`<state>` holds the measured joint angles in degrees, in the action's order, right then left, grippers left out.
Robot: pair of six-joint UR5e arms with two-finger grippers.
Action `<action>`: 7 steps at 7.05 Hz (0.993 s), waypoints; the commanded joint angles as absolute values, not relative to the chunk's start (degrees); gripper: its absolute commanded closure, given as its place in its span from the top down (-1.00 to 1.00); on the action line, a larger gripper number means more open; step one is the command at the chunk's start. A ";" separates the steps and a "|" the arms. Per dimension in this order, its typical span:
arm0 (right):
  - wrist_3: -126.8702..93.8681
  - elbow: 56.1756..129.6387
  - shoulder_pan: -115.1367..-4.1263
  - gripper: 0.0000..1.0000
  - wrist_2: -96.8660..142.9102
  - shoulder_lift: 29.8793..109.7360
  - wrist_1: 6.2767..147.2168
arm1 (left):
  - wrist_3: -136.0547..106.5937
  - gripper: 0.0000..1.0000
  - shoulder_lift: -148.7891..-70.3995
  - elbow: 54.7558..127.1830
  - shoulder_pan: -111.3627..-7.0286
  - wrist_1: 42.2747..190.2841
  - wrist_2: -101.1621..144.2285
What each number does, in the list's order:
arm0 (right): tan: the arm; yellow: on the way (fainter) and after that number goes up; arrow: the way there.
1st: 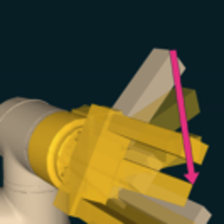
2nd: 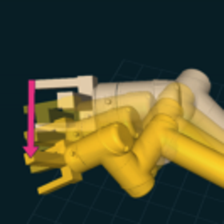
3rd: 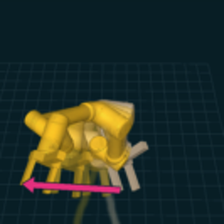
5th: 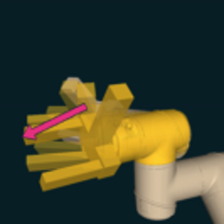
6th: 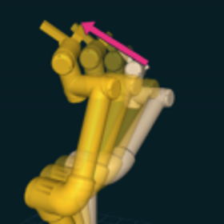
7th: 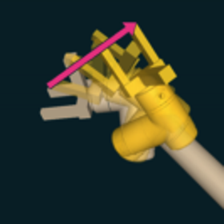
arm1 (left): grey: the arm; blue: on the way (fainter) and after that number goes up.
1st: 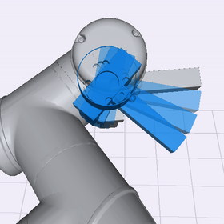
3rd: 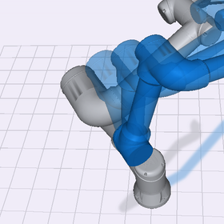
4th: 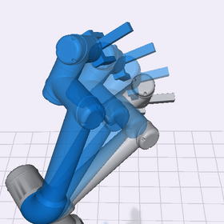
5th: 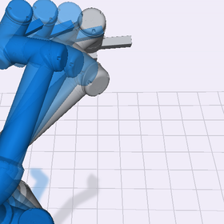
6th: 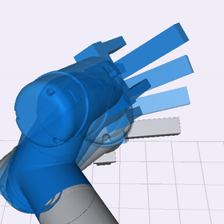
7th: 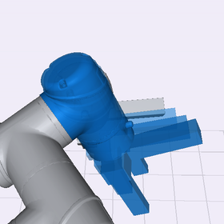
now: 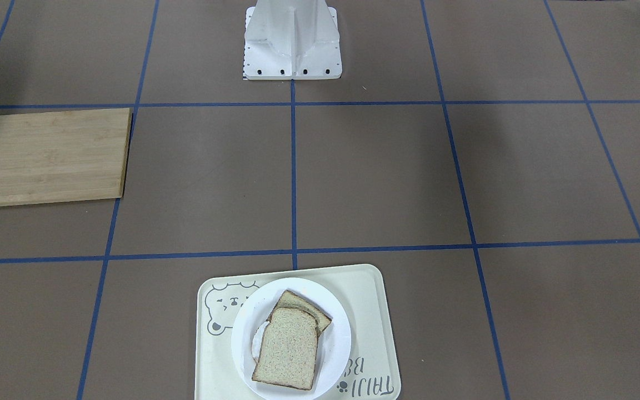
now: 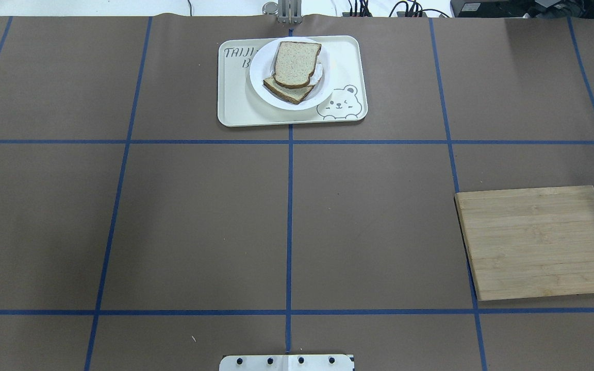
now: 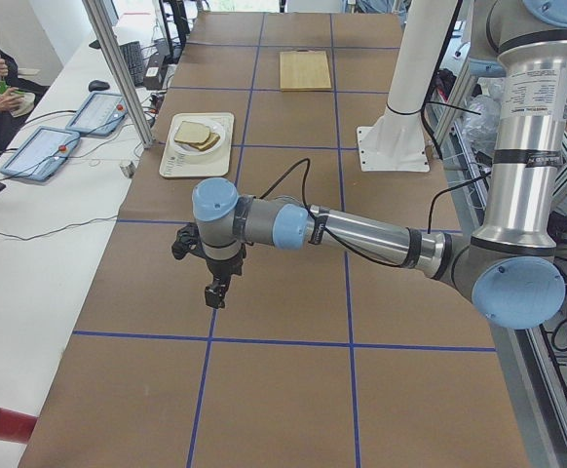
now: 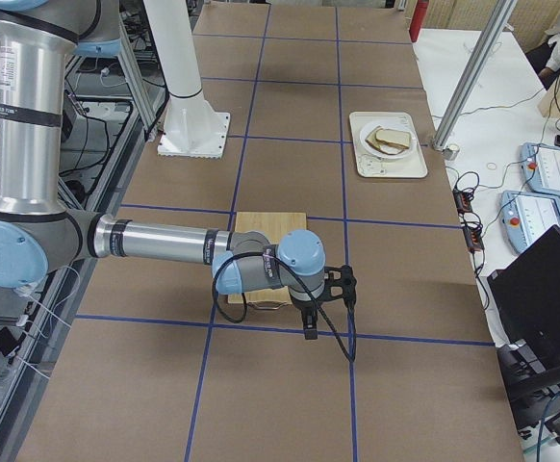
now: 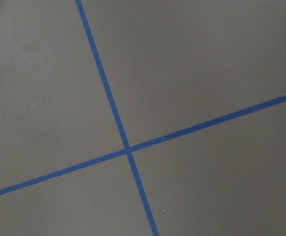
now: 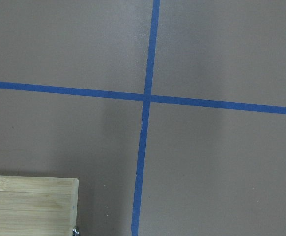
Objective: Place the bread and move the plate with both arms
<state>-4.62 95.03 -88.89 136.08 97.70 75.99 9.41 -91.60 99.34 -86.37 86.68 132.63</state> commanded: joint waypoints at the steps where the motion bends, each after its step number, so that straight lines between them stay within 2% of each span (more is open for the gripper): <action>1: -4.05 100.61 -88.86 1.00 137.72 98.00 83.20 | 9.84 0.96 -88.26 99.05 -89.02 88.15 134.12; 7: -2.90 100.99 -89.82 1.00 134.48 98.96 83.06 | 9.93 0.96 -85.08 100.37 -89.47 88.33 132.45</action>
